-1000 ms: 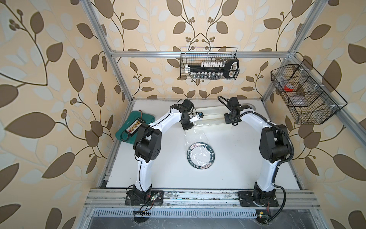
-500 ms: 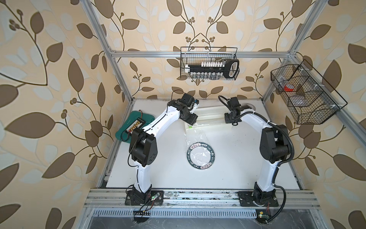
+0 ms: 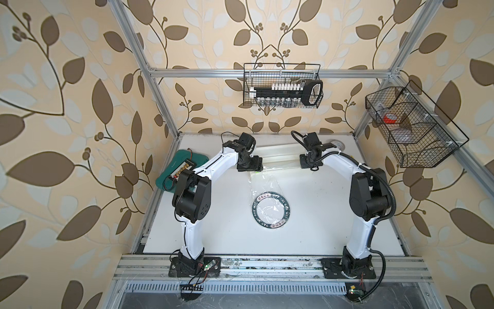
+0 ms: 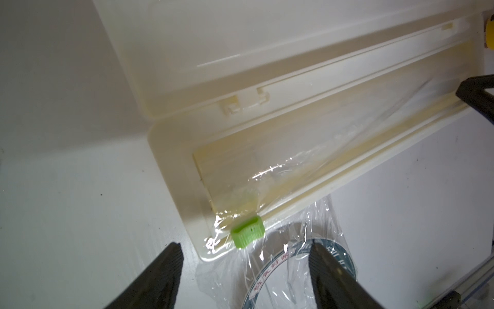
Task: Wrap the plate with plastic wrap
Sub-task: Tear off the plastic wrap from the plastic wrap cutting box.
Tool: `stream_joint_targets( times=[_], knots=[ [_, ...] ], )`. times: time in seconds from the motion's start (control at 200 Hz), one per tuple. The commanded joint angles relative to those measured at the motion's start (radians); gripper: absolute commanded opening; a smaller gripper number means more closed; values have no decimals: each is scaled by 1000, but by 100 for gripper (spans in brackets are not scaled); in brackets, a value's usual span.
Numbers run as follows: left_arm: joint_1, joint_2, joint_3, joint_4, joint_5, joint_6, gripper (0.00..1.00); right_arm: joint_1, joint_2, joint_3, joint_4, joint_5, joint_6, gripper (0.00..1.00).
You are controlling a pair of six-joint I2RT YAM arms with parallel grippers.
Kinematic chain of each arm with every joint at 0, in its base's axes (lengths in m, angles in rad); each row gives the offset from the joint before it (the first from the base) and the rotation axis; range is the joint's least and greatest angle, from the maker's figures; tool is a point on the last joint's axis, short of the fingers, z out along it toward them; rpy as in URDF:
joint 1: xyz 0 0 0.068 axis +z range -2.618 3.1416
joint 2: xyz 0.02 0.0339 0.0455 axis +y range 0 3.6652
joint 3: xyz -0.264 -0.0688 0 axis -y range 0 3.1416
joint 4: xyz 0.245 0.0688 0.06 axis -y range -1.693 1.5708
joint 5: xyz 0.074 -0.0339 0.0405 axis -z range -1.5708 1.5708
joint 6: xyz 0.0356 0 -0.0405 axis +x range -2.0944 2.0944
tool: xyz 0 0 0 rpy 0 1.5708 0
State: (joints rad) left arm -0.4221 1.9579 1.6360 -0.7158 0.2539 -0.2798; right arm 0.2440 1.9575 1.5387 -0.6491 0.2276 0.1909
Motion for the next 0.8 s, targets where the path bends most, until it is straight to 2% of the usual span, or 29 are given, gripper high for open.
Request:
stream_joint_targets(
  times=[0.0, 0.175, 0.335, 0.64, 0.795],
  knots=[
    [16, 30, 18, 32, 54, -40, 75, 0, -6, -21, -37, -10, 8, 4],
    [21, 41, -9, 45, 67, -43, 73, 1, 0, -19, -35, -11, 10, 4],
    [54, 41, -36, 57, 101, -50, 63, 0, 1, -24, -35, -1, 7, 4],
    [57, 33, -76, 87, 144, -50, 63, 2, 9, -15, -36, -1, 12, 4],
    [70, 32, -95, 104, 161, -49, 53, 2, 10, -23, -36, 9, 9, 4]
  ],
)
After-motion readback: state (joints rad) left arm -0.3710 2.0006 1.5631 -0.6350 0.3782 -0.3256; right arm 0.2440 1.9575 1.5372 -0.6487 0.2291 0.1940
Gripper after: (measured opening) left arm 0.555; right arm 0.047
